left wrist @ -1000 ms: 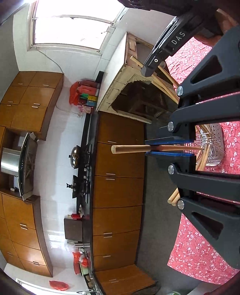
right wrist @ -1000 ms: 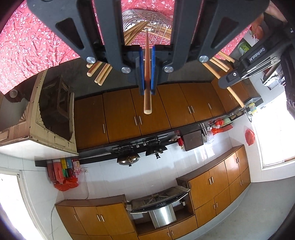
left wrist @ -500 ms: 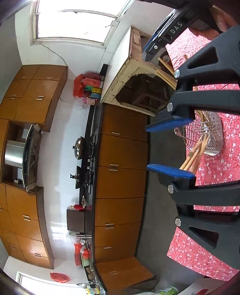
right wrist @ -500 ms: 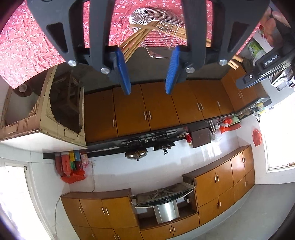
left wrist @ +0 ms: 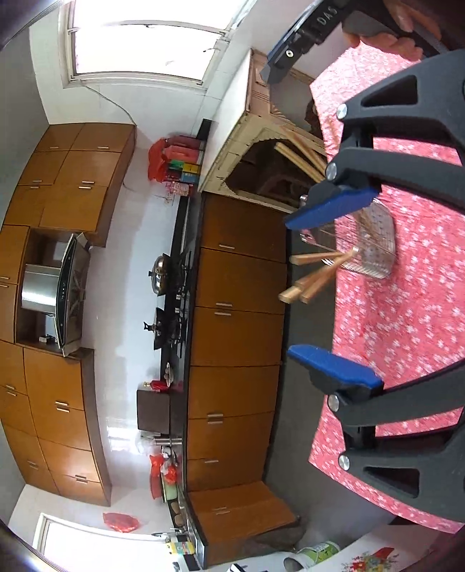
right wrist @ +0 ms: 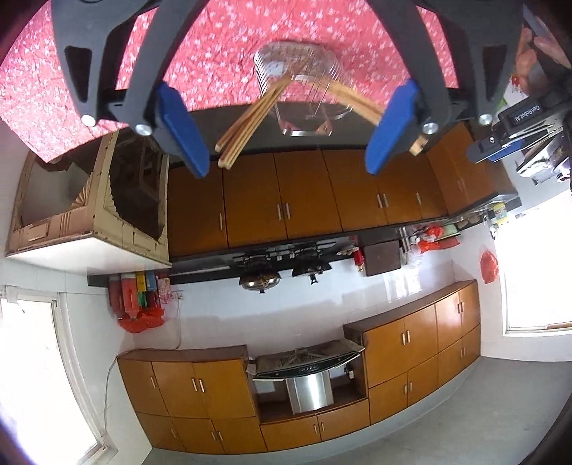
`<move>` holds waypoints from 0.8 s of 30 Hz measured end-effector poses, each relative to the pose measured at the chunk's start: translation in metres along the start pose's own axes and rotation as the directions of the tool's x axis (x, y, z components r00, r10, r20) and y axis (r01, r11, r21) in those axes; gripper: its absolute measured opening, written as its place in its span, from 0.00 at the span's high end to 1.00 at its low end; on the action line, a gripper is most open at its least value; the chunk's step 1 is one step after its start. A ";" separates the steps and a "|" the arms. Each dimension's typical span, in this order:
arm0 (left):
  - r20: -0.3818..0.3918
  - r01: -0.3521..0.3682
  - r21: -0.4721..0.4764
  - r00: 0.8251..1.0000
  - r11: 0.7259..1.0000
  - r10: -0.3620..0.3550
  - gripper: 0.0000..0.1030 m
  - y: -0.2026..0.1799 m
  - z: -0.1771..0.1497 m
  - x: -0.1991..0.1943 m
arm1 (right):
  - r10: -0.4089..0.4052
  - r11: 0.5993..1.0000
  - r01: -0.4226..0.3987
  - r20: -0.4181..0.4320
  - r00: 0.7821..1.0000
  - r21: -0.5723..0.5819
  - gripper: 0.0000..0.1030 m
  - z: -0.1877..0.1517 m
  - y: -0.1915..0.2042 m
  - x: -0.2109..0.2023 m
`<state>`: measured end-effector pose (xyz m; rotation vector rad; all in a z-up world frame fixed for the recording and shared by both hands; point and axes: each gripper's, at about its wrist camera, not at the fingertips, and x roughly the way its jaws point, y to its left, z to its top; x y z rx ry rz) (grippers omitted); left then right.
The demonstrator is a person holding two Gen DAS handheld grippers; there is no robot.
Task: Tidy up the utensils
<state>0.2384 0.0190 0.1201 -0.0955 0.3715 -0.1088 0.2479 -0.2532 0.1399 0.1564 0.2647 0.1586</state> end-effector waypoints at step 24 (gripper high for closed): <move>0.041 -0.077 0.023 0.996 0.997 0.076 0.02 0.006 -0.119 -0.097 | -0.119 0.990 0.117 -0.018 0.993 -0.079 0.04 -0.125 0.023 -0.121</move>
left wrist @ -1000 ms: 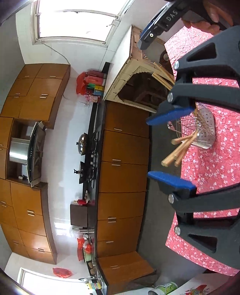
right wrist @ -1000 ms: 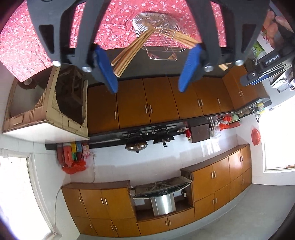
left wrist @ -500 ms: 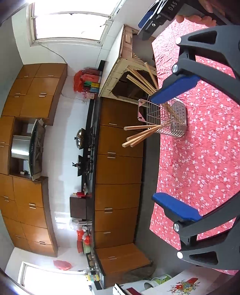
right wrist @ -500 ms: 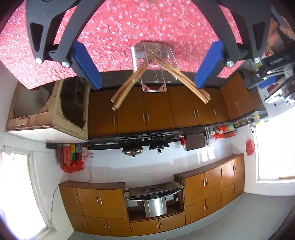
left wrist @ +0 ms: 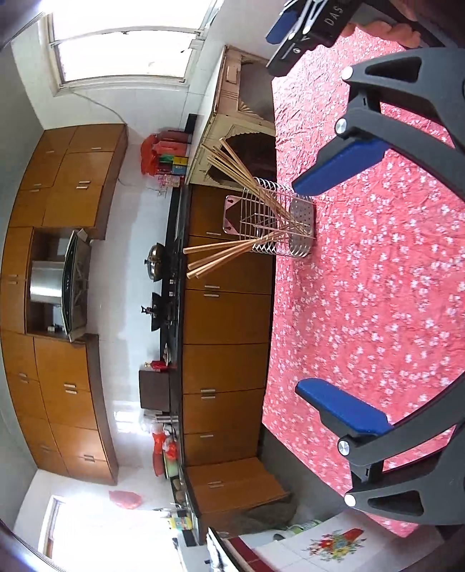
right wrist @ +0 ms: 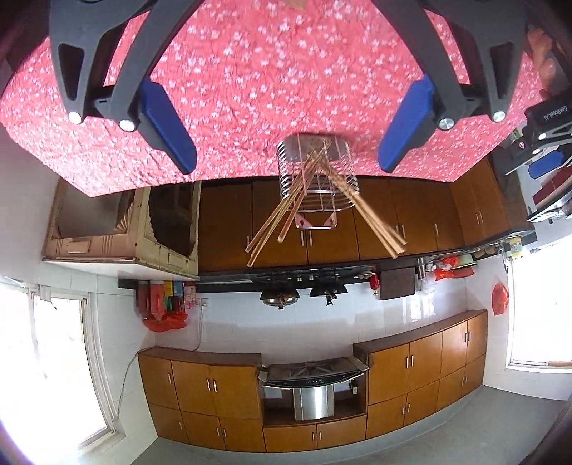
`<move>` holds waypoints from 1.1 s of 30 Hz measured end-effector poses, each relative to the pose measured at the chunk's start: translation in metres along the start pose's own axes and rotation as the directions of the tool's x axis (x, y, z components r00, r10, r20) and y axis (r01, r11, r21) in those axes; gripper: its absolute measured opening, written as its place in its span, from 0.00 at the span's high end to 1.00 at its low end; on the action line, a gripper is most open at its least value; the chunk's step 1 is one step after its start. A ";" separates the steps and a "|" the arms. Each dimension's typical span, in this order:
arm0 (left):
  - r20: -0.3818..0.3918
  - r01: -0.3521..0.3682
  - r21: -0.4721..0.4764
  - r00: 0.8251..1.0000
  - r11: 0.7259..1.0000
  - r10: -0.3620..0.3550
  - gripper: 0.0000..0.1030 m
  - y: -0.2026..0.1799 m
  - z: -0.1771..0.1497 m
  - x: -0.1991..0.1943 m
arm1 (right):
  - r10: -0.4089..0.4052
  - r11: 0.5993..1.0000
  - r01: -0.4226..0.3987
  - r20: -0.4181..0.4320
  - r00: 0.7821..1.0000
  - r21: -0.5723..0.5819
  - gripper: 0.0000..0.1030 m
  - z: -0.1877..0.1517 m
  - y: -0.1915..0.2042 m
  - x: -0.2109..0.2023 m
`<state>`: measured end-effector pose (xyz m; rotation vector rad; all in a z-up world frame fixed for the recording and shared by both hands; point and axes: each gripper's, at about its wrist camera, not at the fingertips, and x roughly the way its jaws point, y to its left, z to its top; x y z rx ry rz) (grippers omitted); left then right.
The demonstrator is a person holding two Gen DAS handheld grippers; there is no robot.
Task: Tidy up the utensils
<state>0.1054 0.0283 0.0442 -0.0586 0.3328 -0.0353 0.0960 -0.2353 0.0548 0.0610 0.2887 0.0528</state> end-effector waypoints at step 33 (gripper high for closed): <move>0.000 0.006 0.025 1.000 1.000 -0.006 0.02 0.002 -0.039 -0.026 | -0.029 0.998 0.030 0.020 0.999 -0.051 0.04 -0.045 0.015 -0.034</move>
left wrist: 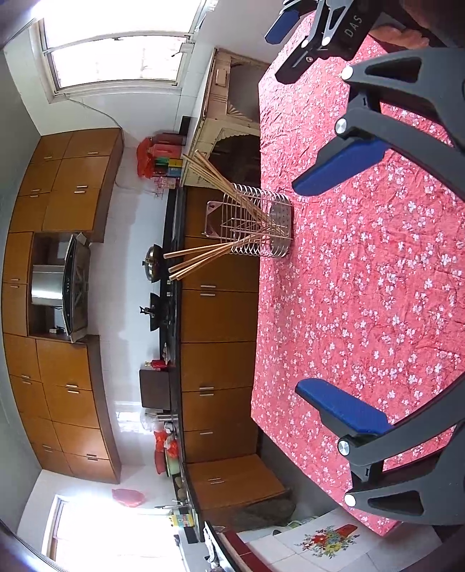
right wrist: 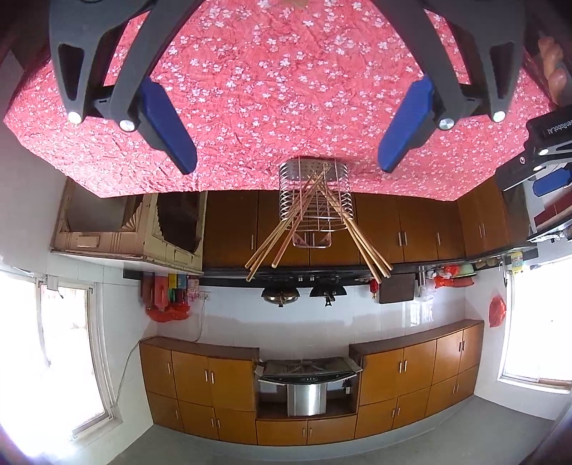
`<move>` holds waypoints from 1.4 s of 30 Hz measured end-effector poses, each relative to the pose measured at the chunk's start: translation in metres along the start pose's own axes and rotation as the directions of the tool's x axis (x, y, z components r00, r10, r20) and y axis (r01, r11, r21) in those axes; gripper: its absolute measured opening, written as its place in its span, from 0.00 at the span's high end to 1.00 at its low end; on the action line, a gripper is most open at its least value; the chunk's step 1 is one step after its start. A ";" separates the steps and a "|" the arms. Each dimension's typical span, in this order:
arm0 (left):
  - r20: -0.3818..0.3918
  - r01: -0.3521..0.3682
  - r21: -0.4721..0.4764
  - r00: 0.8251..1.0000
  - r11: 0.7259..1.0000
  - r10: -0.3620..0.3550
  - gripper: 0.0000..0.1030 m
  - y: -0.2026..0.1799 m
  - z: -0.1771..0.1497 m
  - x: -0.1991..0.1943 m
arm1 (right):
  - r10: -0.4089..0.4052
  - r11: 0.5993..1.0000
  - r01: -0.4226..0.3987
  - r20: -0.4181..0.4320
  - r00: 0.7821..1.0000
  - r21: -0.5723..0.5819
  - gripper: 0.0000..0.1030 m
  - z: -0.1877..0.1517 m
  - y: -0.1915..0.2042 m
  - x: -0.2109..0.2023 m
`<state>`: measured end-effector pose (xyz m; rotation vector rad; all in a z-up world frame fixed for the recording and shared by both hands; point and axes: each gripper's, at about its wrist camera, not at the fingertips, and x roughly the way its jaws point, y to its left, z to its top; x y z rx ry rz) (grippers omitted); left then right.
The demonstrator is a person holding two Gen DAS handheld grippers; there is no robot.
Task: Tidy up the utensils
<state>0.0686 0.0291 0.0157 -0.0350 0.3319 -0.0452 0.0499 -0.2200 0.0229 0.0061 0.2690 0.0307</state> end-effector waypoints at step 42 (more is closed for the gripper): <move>0.011 0.004 -0.003 1.000 1.000 -0.004 0.02 -0.001 0.001 -0.004 | 0.014 1.000 -0.013 -0.002 1.000 0.022 0.04 0.001 -0.005 0.002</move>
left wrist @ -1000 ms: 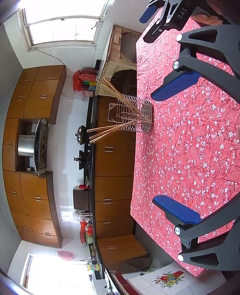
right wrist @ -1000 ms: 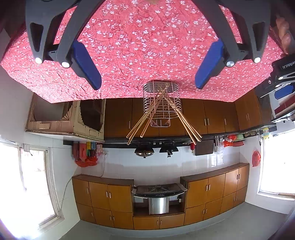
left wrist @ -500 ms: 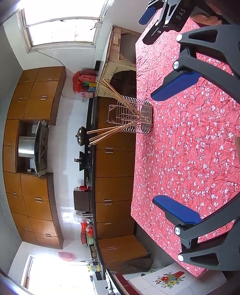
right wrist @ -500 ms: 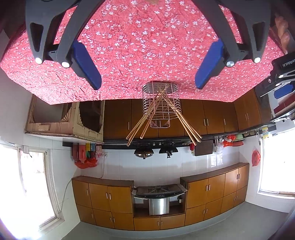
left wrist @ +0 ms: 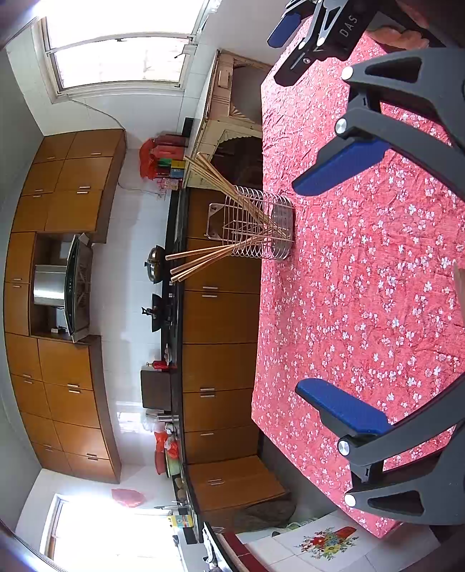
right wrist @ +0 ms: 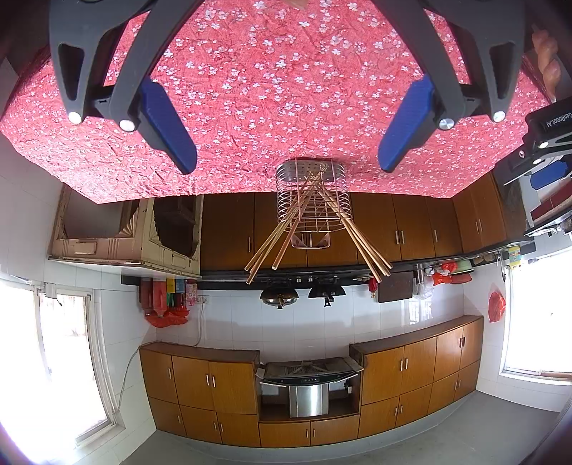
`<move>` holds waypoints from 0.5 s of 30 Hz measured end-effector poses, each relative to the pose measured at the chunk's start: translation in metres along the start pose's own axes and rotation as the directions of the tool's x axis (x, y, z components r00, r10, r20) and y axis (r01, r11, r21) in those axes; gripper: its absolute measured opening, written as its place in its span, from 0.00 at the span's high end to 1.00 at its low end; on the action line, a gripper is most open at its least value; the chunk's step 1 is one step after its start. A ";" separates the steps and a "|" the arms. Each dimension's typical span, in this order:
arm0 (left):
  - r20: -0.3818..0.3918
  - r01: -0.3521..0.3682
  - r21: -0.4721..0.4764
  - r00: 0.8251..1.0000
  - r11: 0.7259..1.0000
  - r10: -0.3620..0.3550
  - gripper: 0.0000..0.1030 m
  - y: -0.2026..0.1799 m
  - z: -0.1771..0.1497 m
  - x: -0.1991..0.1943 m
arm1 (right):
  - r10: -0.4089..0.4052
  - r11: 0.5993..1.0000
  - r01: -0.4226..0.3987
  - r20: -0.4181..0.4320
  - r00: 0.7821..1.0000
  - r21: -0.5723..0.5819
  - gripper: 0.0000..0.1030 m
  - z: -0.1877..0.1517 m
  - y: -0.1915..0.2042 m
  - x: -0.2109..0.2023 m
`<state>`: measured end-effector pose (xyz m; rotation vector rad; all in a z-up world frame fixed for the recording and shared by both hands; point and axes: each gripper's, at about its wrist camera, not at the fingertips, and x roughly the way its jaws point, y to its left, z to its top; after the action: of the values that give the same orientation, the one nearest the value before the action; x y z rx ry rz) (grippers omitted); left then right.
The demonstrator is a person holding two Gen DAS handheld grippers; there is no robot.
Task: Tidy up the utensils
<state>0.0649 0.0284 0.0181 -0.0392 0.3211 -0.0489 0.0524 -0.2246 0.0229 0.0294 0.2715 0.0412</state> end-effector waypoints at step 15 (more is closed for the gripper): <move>-0.001 0.001 0.001 1.000 1.000 -0.001 0.02 -0.001 -0.001 0.001 | -0.001 1.000 0.001 0.001 1.000 0.005 0.04 0.000 0.000 0.001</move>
<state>0.0651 0.0272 0.0169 -0.0385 0.3216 -0.0498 0.0531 -0.2248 0.0223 0.0338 0.2711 0.0397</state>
